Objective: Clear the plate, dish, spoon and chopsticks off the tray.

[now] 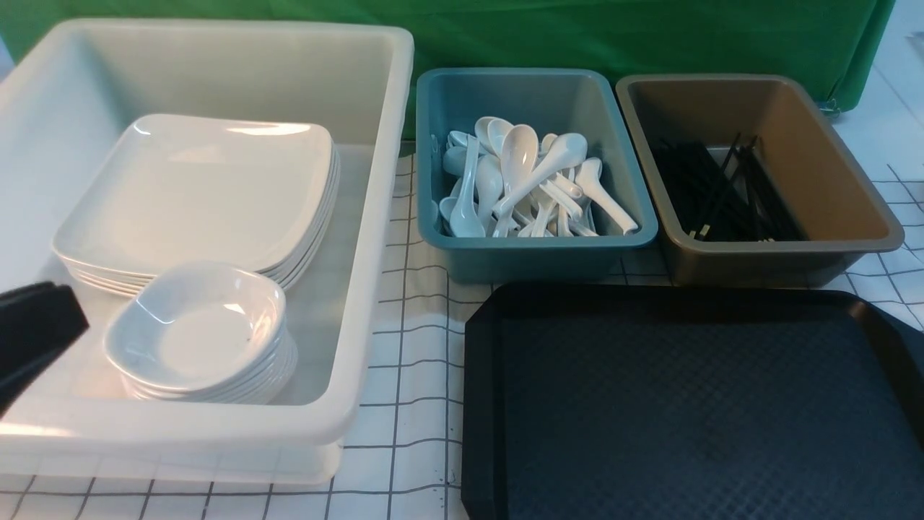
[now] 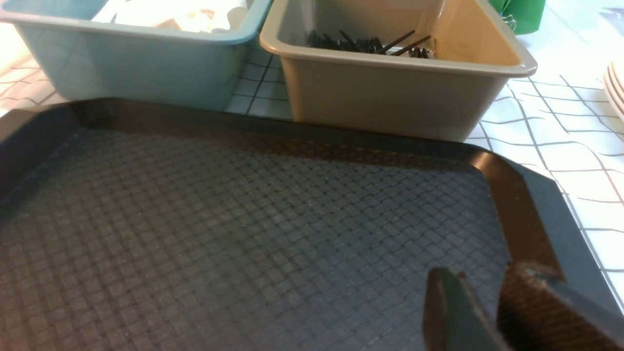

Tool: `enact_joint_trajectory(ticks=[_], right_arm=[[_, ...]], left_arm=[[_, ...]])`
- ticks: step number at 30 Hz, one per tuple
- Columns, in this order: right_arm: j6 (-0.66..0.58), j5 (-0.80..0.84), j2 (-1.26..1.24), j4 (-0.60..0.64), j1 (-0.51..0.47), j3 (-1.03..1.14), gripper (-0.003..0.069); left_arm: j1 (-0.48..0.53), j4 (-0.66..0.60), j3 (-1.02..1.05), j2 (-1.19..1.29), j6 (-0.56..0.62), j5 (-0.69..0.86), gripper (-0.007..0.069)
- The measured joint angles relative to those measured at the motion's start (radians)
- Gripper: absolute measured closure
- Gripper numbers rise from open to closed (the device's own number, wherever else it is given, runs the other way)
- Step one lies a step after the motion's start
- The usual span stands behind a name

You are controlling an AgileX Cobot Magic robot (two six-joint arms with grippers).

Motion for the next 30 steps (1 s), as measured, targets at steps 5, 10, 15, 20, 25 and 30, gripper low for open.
enact_joint_trajectory(ticks=[5,10,15,20,25,30], right_arm=[[0.000,0.001,0.000,0.000,0.000,0.000,0.0428],[0.000,0.001,0.000,0.000,0.000,0.000,0.0422],[0.000,0.001,0.000,0.000,0.000,0.000,0.0421],[0.000,0.001,0.000,0.000,0.000,0.000,0.0419],[0.000,0.001,0.000,0.000,0.000,0.000,0.0419],[0.000,0.001,0.000,0.000,0.000,0.000,0.0419]], left_arm=[[0.000,-0.007,0.050,-0.024,0.000,-0.021,0.0620],[0.000,0.021,0.073,-0.026,0.000,-0.022,0.0620],[0.000,0.219,0.075,-0.026,0.029,-0.035,0.0620],[0.000,0.289,0.105,-0.026,0.034,-0.079,0.0620],[0.000,0.305,0.132,-0.027,0.034,-0.112,0.0620],[0.000,0.332,0.210,-0.066,0.018,-0.202,0.0620]])
